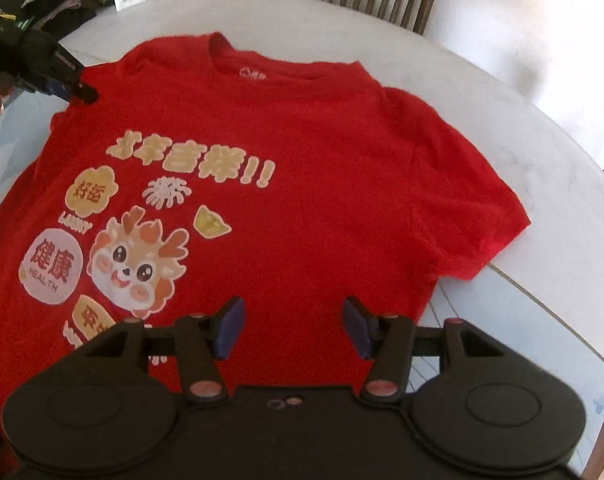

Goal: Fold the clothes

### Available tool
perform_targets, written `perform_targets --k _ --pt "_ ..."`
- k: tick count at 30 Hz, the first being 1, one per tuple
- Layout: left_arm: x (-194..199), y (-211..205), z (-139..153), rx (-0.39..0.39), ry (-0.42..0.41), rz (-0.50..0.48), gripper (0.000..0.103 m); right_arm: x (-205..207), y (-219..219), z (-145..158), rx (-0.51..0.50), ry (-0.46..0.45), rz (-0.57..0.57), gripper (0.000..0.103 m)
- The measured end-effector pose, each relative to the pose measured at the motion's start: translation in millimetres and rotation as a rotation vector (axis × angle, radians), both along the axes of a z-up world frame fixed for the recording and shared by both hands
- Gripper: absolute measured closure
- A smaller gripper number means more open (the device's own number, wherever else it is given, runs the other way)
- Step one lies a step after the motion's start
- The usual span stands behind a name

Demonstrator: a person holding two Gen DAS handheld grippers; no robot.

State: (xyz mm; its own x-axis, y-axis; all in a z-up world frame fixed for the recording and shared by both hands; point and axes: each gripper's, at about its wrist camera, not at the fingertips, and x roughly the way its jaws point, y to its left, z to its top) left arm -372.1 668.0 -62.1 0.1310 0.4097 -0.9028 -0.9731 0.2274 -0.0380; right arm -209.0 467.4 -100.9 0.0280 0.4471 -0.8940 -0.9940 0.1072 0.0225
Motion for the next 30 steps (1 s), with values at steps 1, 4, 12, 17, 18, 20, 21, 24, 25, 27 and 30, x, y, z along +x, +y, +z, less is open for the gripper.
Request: perform_targets --k 1,4,12,17,18,20,21,24,25,27,30 --pt "-2 -1 0 0.005 -0.01 0.001 0.092 1 -1 0 0.004 0.007 -0.005 0.0" --pt "-2 -3 1 0.023 -0.041 -0.005 0.096 3 -3 1 0.014 0.02 -0.014 0.0" --pt "43 -40 23 0.265 0.145 -0.303 0.097 -2 -4 0 0.022 0.003 0.006 0.0" --pt "93 -81 12 0.389 0.296 -0.527 0.095 -2 -4 0 0.018 0.001 0.005 0.0" --pt "100 -91 6 0.415 0.323 -0.579 0.095 -3 -4 0 0.018 0.0 0.006 0.0" --pt "108 -102 -2 0.414 0.32 -0.674 0.091 -3 -4 0 0.017 -0.001 0.007 0.0" --pt "109 -105 -5 0.398 0.297 -0.71 0.089 -3 -4 0 0.016 -0.001 0.007 0.0" --pt "105 -110 -7 0.312 0.168 -0.773 0.072 -4 -4 -1 0.015 -0.002 0.007 0.0" --pt "102 -113 -5 0.288 0.125 -0.791 0.065 -4 -3 -1 0.015 -0.003 0.008 0.0" --pt "93 -119 3 0.26 0.043 -0.824 0.059 -4 -2 0 0.01 -0.002 0.009 0.0" --pt "67 -122 20 0.283 -0.042 -0.818 0.053 2 4 6 -0.005 0.035 0.001 0.0"
